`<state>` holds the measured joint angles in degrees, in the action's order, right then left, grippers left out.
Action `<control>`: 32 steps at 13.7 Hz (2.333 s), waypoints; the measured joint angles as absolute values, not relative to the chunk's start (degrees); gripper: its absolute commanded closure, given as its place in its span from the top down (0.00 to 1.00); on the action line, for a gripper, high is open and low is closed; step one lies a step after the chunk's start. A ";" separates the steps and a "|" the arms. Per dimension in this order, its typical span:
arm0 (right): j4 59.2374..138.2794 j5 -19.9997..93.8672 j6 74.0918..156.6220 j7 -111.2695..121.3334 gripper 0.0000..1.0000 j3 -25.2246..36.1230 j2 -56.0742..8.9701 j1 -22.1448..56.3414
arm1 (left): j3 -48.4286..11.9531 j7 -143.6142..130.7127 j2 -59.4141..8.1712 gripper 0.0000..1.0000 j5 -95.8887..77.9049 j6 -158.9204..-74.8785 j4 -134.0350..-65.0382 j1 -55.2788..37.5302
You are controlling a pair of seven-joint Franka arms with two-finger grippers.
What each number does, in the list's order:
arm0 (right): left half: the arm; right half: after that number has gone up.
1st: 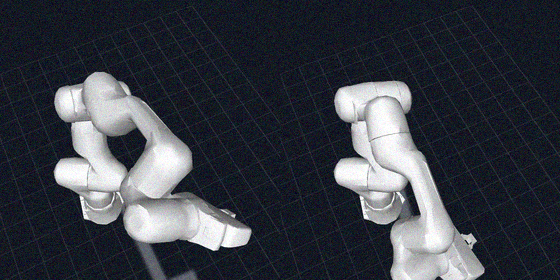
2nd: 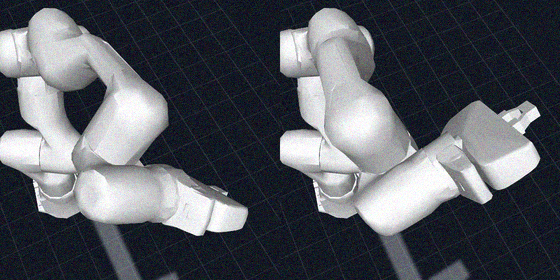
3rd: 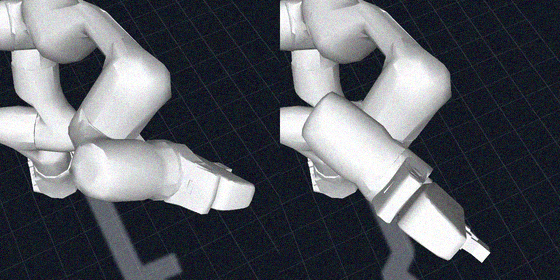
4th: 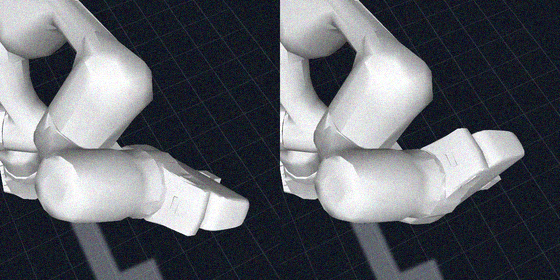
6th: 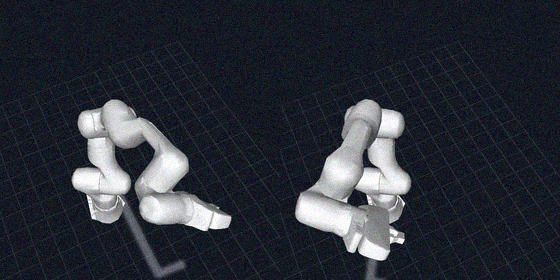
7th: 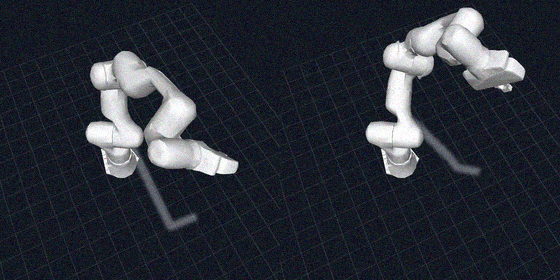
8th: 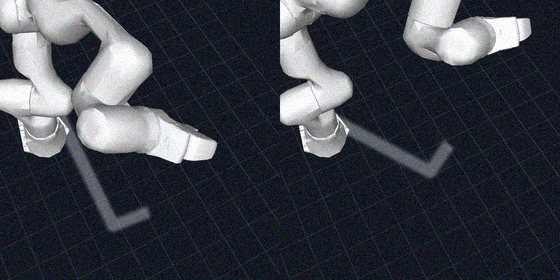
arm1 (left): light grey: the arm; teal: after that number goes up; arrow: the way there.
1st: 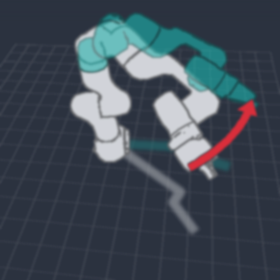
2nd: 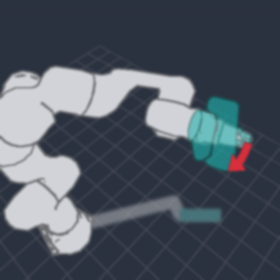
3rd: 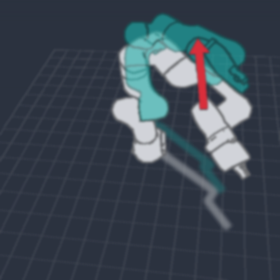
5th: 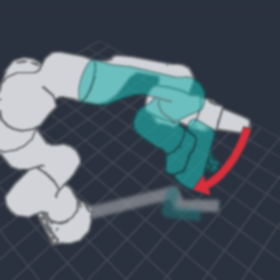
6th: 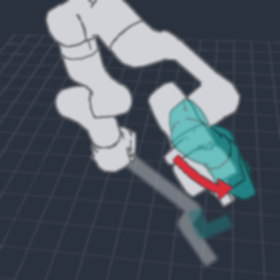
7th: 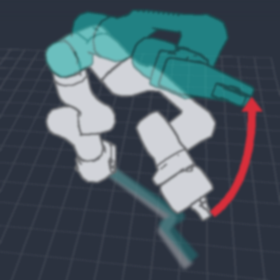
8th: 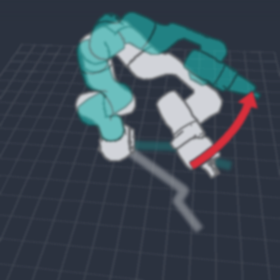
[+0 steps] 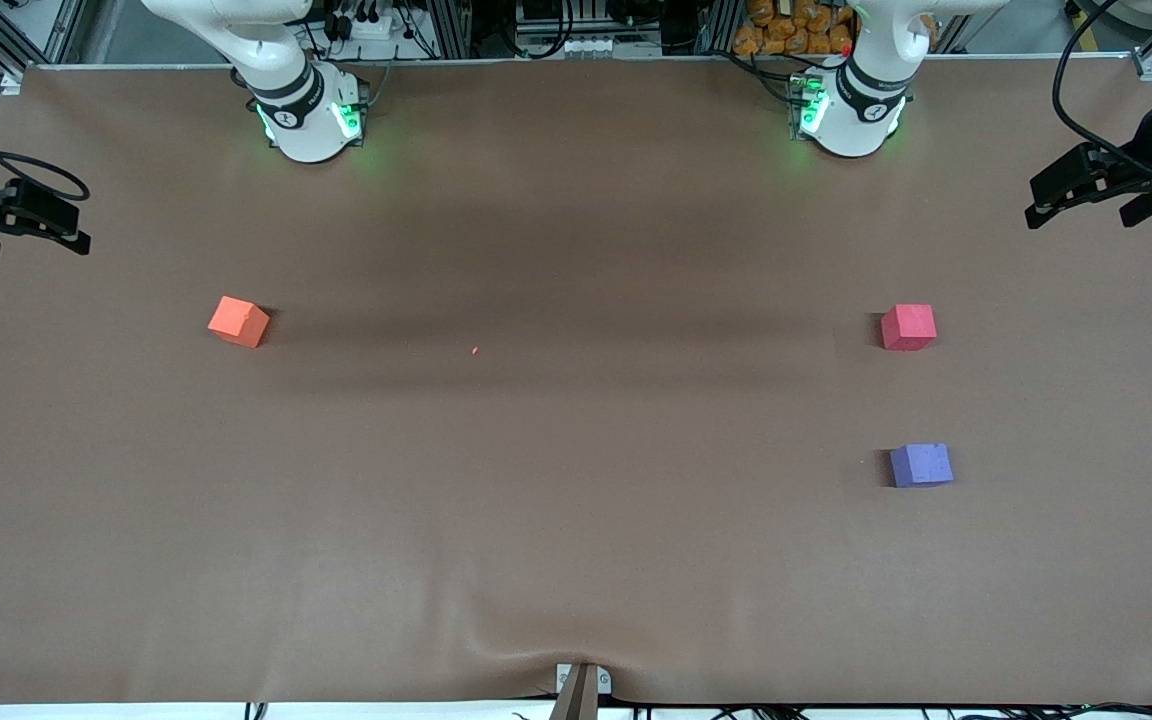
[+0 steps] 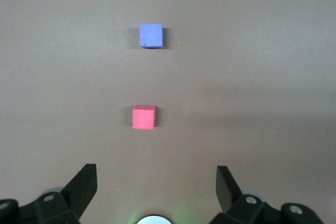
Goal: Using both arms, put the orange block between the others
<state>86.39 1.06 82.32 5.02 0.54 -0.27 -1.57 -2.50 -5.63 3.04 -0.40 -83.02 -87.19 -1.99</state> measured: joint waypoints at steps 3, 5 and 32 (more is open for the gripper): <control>86.65 1.06 82.32 5.02 1.00 0.54 -0.27 -1.55 | -2.61 -5.63 3.04 1.00 0.05 -82.74 -87.15 -2.01; 86.67 1.06 82.30 5.02 1.00 0.54 -0.27 -1.55 | -2.61 -5.63 3.04 1.00 0.06 -82.63 -87.15 -2.01; 118.29 0.99 106.95 4.76 1.00 1.93 -15.17 -8.58 | -3.57 -5.63 3.05 1.00 0.07 -81.08 -86.86 -2.09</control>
<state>118.29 0.99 106.95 4.76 1.93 -15.17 -8.58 -3.57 -5.63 3.05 0.07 -81.08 -86.86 -2.09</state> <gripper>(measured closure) 0.000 0.000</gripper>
